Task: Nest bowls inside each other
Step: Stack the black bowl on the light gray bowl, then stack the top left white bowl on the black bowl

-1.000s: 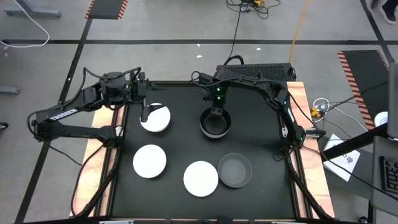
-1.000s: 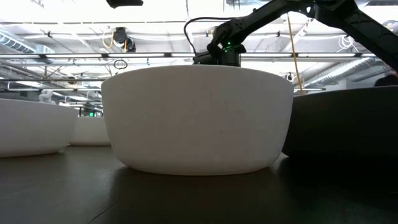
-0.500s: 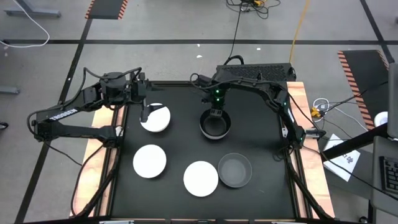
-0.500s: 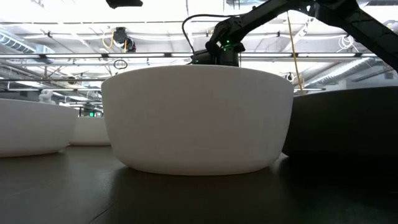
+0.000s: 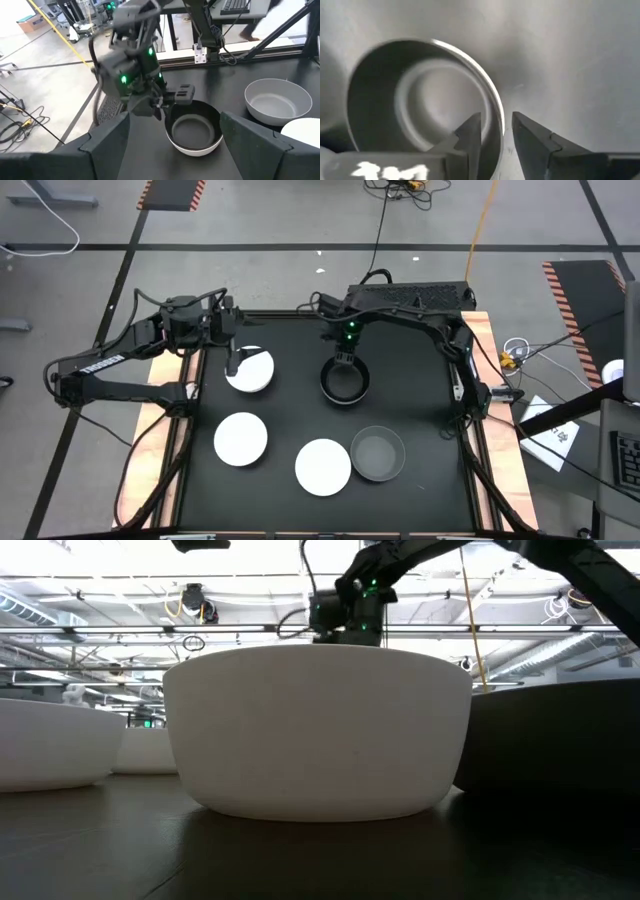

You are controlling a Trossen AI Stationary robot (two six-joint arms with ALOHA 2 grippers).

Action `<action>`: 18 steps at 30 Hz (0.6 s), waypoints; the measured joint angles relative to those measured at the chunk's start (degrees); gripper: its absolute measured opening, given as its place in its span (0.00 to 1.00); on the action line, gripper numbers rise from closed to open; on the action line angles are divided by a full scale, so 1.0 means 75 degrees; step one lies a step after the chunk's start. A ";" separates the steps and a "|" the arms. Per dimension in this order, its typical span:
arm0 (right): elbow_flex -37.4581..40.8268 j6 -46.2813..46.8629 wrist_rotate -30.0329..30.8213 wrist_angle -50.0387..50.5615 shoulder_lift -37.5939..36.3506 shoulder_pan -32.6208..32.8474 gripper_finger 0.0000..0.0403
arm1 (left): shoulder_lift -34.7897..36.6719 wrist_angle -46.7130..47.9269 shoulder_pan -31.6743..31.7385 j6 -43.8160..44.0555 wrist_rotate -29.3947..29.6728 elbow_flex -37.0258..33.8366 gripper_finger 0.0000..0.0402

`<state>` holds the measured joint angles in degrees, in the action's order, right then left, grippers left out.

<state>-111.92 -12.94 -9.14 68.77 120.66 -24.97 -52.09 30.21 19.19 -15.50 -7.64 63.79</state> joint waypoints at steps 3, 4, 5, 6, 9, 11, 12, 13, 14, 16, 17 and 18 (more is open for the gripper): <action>-0.0005 0.0068 -0.0021 -0.0166 -0.0191 0.0028 0.28 | 0.0008 -0.0021 0.0001 -0.0087 0.0000 0.0000 0.78; -0.0006 0.0064 -0.0092 -0.0204 -0.0242 0.0041 0.29 | 0.0011 -0.0065 0.0001 -0.0097 0.0003 0.0000 0.78; -0.0006 0.0057 -0.0272 -0.0240 -0.0287 0.0046 0.29 | 0.0034 -0.0081 -0.0002 -0.0105 0.0003 0.0000 0.78; -0.0006 0.0059 -0.0512 -0.0313 -0.0316 0.0062 0.30 | 0.0055 -0.0078 -0.0002 -0.0126 0.0001 0.0000 0.78; -0.0006 0.0108 -0.1696 -0.0828 -0.0446 0.0119 0.30 | 0.0135 -0.0092 -0.0008 -0.0152 -0.0010 0.0000 0.78; -0.0006 0.0130 -0.2259 -0.1218 -0.0557 0.0210 0.30 | 0.0195 -0.0095 -0.0014 -0.0141 -0.0015 0.0000 0.78; -0.0006 0.0111 -0.2376 -0.1404 -0.0627 0.0282 0.30 | 0.0229 -0.0095 -0.0017 -0.0127 -0.0021 0.0000 0.78; -0.0006 0.0064 -0.2396 -0.1578 -0.0690 0.0355 0.30 | 0.0266 -0.0095 -0.0022 -0.0124 -0.0032 0.0000 0.78; -0.0006 0.0002 -0.2400 -0.1749 -0.0751 0.0421 0.30 | 0.0304 -0.0095 -0.0031 -0.0124 -0.0041 0.0000 0.78; -0.0005 -0.0112 -0.2413 -0.1987 -0.0893 0.0527 0.30 | 0.0365 -0.0072 -0.0074 -0.0121 -0.0041 0.0000 0.78; -0.0003 -0.0162 -0.2411 -0.2079 -0.0969 0.0572 0.30 | 0.0384 -0.0056 -0.0110 -0.0121 -0.0041 0.0000 0.78; 0.0008 -0.0196 -0.2411 -0.2202 -0.1045 0.0618 0.30 | 0.0408 -0.0054 -0.0158 -0.0121 -0.0041 0.0000 0.78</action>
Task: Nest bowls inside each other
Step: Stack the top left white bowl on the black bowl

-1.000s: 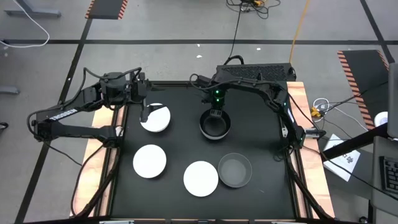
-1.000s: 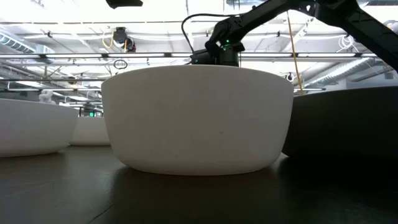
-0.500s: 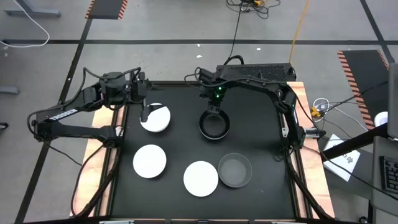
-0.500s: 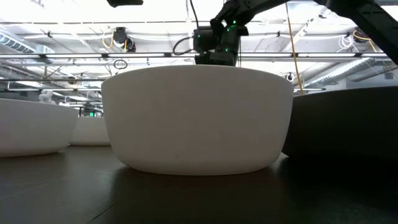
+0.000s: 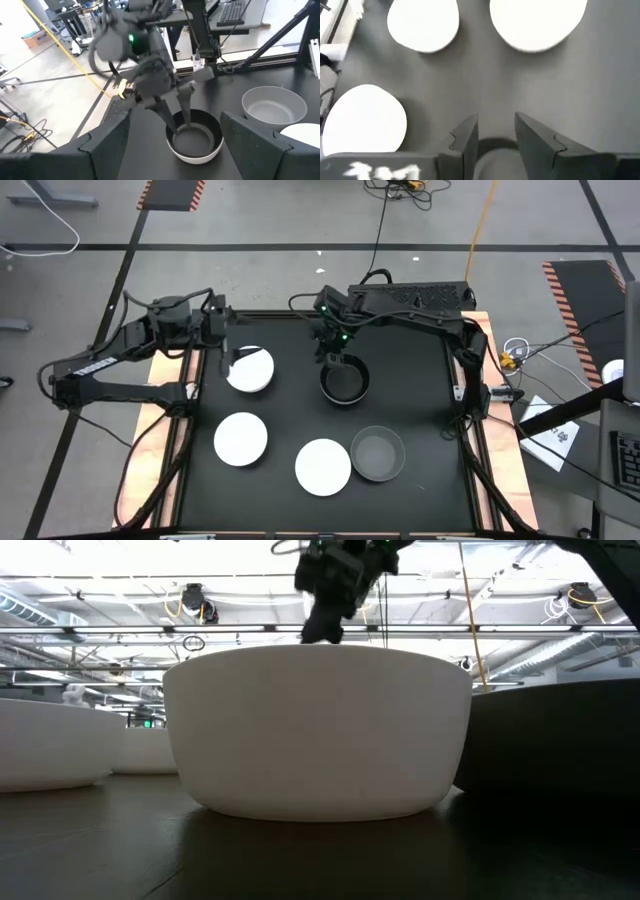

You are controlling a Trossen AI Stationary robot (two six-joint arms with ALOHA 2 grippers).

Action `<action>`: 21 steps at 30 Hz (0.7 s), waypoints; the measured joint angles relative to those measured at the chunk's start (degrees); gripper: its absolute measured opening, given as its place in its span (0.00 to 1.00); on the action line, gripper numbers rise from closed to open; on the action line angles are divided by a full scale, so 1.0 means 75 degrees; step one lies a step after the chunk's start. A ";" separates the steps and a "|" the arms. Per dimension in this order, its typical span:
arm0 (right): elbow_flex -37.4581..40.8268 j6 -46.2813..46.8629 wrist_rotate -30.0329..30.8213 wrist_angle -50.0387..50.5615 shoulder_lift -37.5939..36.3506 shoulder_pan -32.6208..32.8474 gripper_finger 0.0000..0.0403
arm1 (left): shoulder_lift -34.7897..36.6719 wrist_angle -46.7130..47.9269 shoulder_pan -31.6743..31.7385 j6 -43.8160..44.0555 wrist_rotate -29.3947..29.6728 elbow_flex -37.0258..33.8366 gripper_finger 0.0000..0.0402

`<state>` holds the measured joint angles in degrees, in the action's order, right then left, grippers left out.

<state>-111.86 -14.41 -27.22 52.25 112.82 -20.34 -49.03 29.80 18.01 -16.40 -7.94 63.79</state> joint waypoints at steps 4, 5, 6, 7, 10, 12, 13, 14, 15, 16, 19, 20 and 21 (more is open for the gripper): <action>0.0487 0.0012 0.0000 -0.0693 -0.0497 0.0134 0.30 | 0.0069 0.0010 -0.0201 -0.0041 -0.0017 -0.0012 0.78; 0.0736 0.0014 0.0000 -0.0906 -0.0691 0.0153 0.30 | 0.0124 -0.0043 -0.0253 -0.0079 -0.0025 -0.0063 0.78; 0.1027 0.0017 0.0006 -0.1086 -0.0895 0.0172 0.30 | 0.0212 -0.0086 -0.0295 -0.0144 -0.0105 -0.0143 0.78; 0.1341 0.0037 0.0003 -0.1309 -0.1128 0.0184 0.30 | 0.0315 -0.0156 -0.0334 -0.0157 -0.0194 -0.0241 0.78; 0.2396 0.0337 0.0019 -0.2245 -0.1957 0.0158 0.30 | 0.0717 -0.0501 -0.0368 -0.0152 -0.0343 -0.0538 0.78; 0.3075 0.0653 0.0024 -0.2836 -0.2508 0.0109 0.30 | 0.1031 -0.0779 -0.0358 -0.0117 -0.0341 -0.0733 0.78; 0.3384 0.0802 0.0028 -0.3039 -0.2791 0.0086 0.30 | 0.1161 -0.0858 -0.0354 -0.0049 -0.0329 -0.0832 0.78; 0.3673 0.0890 0.0034 -0.3190 -0.3066 0.0064 0.30 | 0.1286 -0.0891 -0.0354 -0.0011 -0.0312 -0.0921 0.78; 0.3914 0.0989 0.0043 -0.3286 -0.3351 0.0064 0.30 | 0.1396 -0.0934 -0.0354 0.0000 -0.0307 -0.1000 0.78; 0.4133 0.1042 0.0068 -0.3383 -0.3647 0.0062 0.30 | 0.1491 -0.1020 -0.0357 0.0007 -0.0306 -0.1080 0.78; 0.4706 0.1170 0.0447 -0.3514 -0.4458 0.0085 0.30 | 0.1667 -0.1281 -0.0360 0.0141 -0.0123 -0.1281 0.78; 0.4900 0.1252 0.0524 -0.3585 -0.4692 0.0112 0.30 | 0.1704 -0.1290 -0.0360 0.0156 -0.0032 -0.1313 0.78; 0.5097 0.1348 0.0606 -0.3669 -0.4924 0.0138 0.30 | 0.1704 -0.1282 -0.0357 0.0175 0.0048 -0.1329 0.78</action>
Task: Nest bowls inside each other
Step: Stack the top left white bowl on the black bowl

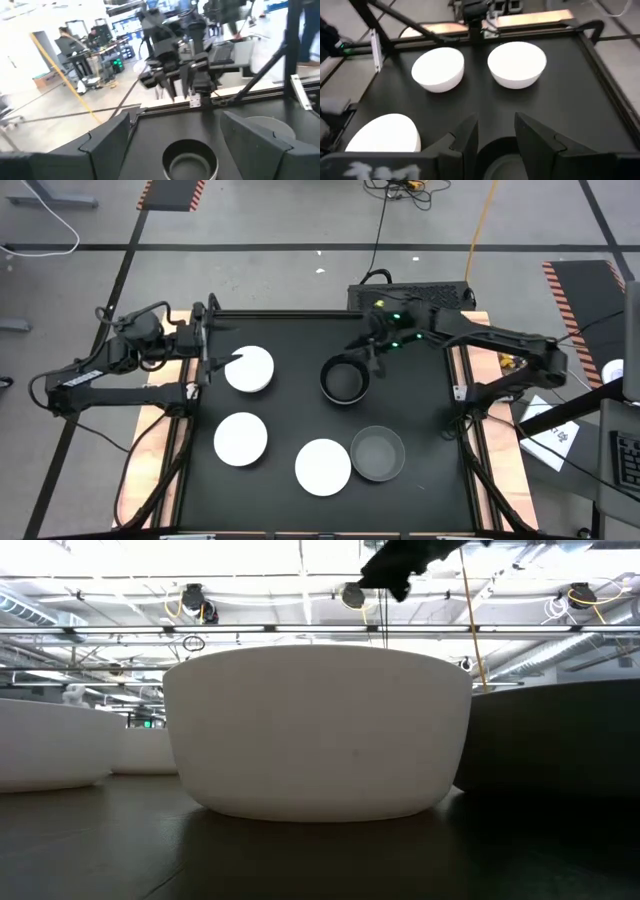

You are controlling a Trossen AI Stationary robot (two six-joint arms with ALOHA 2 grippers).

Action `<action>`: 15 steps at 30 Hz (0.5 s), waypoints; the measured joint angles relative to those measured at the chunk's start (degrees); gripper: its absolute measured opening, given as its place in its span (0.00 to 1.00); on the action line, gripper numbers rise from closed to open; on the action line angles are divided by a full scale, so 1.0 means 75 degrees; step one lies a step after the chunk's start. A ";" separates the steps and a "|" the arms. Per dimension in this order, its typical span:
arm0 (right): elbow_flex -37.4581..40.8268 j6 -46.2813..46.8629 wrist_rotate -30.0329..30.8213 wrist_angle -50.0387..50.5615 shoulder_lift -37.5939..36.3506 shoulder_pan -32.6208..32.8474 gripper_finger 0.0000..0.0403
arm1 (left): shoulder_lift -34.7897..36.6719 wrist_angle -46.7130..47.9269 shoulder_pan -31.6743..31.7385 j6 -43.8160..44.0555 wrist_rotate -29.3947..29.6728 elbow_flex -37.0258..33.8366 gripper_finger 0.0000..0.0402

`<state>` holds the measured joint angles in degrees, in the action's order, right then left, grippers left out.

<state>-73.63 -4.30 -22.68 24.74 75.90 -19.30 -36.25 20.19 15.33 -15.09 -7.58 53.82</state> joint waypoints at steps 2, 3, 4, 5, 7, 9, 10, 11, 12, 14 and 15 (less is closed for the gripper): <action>0.0404 0.0212 0.0055 -0.0210 -0.0460 0.0041 0.30 | 0.0000 0.0007 0.0003 0.0026 0.0060 -0.0003 0.78; 0.0615 0.0318 0.0050 -0.0341 -0.0686 0.0065 0.30 | 0.0000 0.0011 0.0003 0.0029 0.0073 -0.0003 0.78; 0.0833 0.0437 0.0050 -0.0526 -0.0914 0.0089 0.30 | 0.0000 0.0009 0.0003 0.0029 0.0074 -0.0003 0.78; 0.1052 0.0526 0.0047 -0.0636 -0.1147 0.0100 0.30 | -0.0001 0.0013 0.0003 0.0030 0.0074 -0.0003 0.78; 0.1502 0.0686 0.0048 -0.0782 -0.1591 0.0100 0.30 | -0.0009 0.0021 0.0003 0.0034 0.0078 -0.0003 0.78; 0.1909 0.0851 0.0055 -0.0920 -0.2021 0.0095 0.30 | -0.0009 0.0057 0.0003 0.0029 0.0083 -0.0003 0.78; 0.2085 0.0886 0.0061 -0.0915 -0.2258 0.0092 0.30 | -0.0009 0.0081 0.0003 0.0024 0.0083 -0.0003 0.78; 0.2246 0.0889 0.0058 -0.0896 -0.2498 0.0093 0.30 | -0.0009 0.0095 0.0003 0.0018 0.0086 -0.0003 0.78; 0.2413 0.0889 0.0055 -0.0921 -0.2740 0.0095 0.30 | -0.0004 0.0094 0.0003 0.0010 0.0087 -0.0003 0.78; 0.2735 0.0985 0.0173 -0.0933 -0.3193 0.0104 0.30 | 0.0000 0.0092 0.0001 -0.0002 0.0176 -0.0003 0.78; 0.2892 0.1042 0.0305 -0.0979 -0.3410 0.0122 0.30 | 0.0000 0.0091 0.0003 -0.0006 0.0262 -0.0003 0.78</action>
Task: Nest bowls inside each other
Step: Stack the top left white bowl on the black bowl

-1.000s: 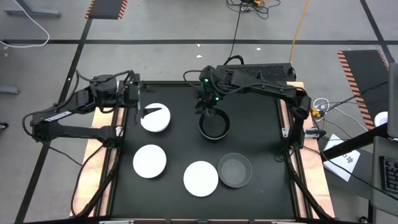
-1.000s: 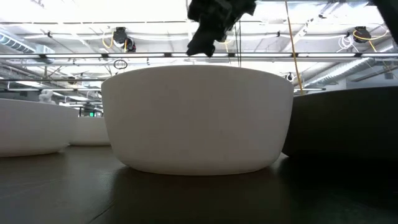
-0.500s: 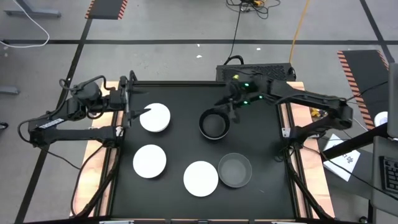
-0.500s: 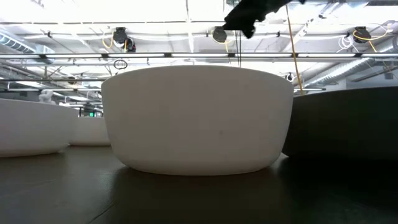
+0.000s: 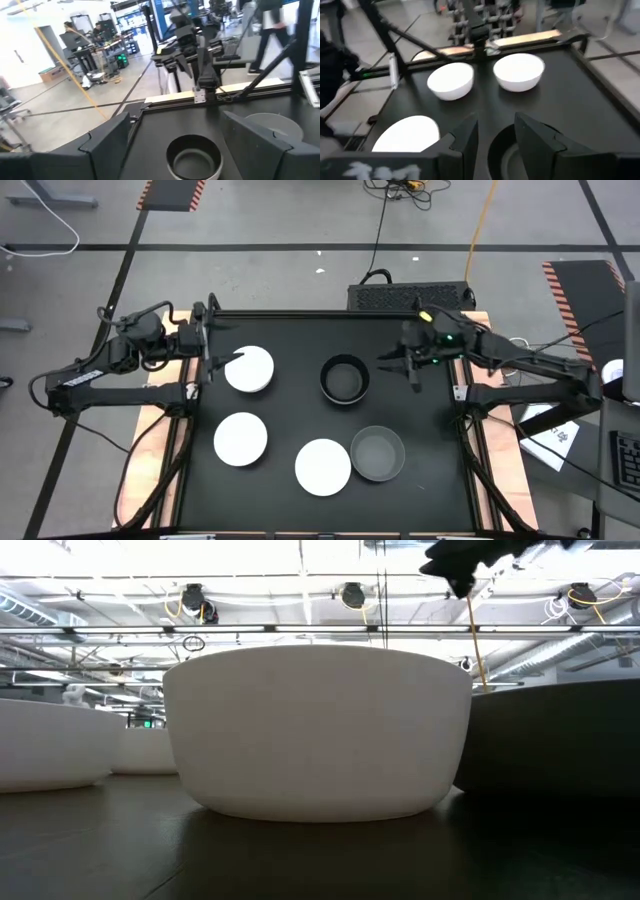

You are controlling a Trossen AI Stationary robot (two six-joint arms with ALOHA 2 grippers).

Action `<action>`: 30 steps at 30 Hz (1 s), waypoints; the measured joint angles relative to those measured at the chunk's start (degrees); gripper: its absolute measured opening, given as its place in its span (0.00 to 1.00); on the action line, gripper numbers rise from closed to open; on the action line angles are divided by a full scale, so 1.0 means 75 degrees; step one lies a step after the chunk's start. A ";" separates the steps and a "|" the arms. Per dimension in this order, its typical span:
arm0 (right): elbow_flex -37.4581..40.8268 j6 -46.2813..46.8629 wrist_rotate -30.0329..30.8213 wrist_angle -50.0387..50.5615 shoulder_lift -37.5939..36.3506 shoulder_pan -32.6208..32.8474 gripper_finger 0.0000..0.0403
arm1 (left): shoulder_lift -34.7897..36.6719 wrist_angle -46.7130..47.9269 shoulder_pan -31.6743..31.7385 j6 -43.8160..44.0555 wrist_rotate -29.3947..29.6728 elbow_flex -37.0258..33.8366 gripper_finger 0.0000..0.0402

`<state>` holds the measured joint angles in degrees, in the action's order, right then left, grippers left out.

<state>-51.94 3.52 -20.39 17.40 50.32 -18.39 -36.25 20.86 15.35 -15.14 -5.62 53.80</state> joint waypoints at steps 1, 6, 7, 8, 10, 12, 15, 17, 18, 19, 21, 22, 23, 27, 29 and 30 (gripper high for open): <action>0.0150 0.0046 0.0129 -0.0052 -0.0194 0.0029 0.30 | 0.0000 0.0003 0.0000 -0.0005 0.0105 0.0000 0.78; 0.0630 0.0337 0.0167 -0.0142 -0.0952 0.0166 0.30 | -0.0012 0.0008 0.0000 -0.0076 0.0301 0.0000 0.78; 0.0704 0.0368 0.0168 -0.0125 -0.1066 0.0213 0.30 | -0.0012 0.0019 0.0000 -0.0090 0.0301 0.0000 0.78; 0.0781 0.0383 0.0173 -0.0124 -0.1171 0.0261 0.30 | -0.0012 0.0046 0.0000 -0.0090 0.0301 0.0000 0.78; 0.0908 0.0387 0.0365 -0.0113 -0.1345 0.0350 0.30 | -0.0015 0.0127 0.0000 -0.0090 0.0301 0.0000 0.78; 0.1002 0.0389 0.0549 -0.0129 -0.1459 0.0415 0.30 | -0.0015 0.0194 0.0000 -0.0090 0.0301 0.0000 0.78; 0.1174 0.0386 0.0563 -0.0118 -0.1547 0.0512 0.30 | -0.0015 0.0247 0.0000 -0.0087 0.0304 0.0000 0.78; 0.1322 0.0385 0.0564 -0.0121 -0.1594 0.0608 0.30 | -0.0015 0.0292 0.0000 -0.0087 0.0304 0.0000 0.78; 0.1410 0.0382 0.0564 -0.0120 -0.1637 0.0651 0.30 | -0.0015 0.0329 0.0000 -0.0090 0.0304 0.0000 0.78; 0.1499 0.0377 0.0564 -0.0115 -0.1687 0.0684 0.30 | -0.0015 0.0361 0.0000 -0.0090 0.0309 0.0000 0.78; 0.1672 0.0380 0.0572 -0.0132 -0.1789 0.0740 0.30 | -0.0015 0.0395 0.0000 -0.0093 0.0387 0.0000 0.78; 0.1786 0.0380 0.0573 -0.0140 -0.1867 0.0766 0.30 | -0.0015 0.0410 0.0000 -0.0104 0.0425 0.0000 0.78; 0.1923 0.0382 0.0573 -0.0165 -0.1953 0.0785 0.30 | -0.0015 0.0408 0.0000 -0.0125 0.0446 0.0000 0.78; 0.2532 0.0510 0.0575 -0.0549 -0.2380 0.0851 0.30 | -0.0015 0.0461 0.0000 -0.0349 0.0567 0.0000 0.78; 0.2803 0.0640 0.0573 -0.0681 -0.2655 0.0854 0.30 | -0.0015 0.0469 0.0000 -0.0376 0.0572 0.0000 0.78; 0.2930 0.0707 0.0575 -0.0759 -0.2801 0.0854 0.30 | -0.0015 0.0463 0.0000 -0.0379 0.0570 0.0000 0.78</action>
<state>-29.97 8.82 -16.08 11.71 29.32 -11.99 -36.36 24.34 15.35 -17.98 -1.34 53.80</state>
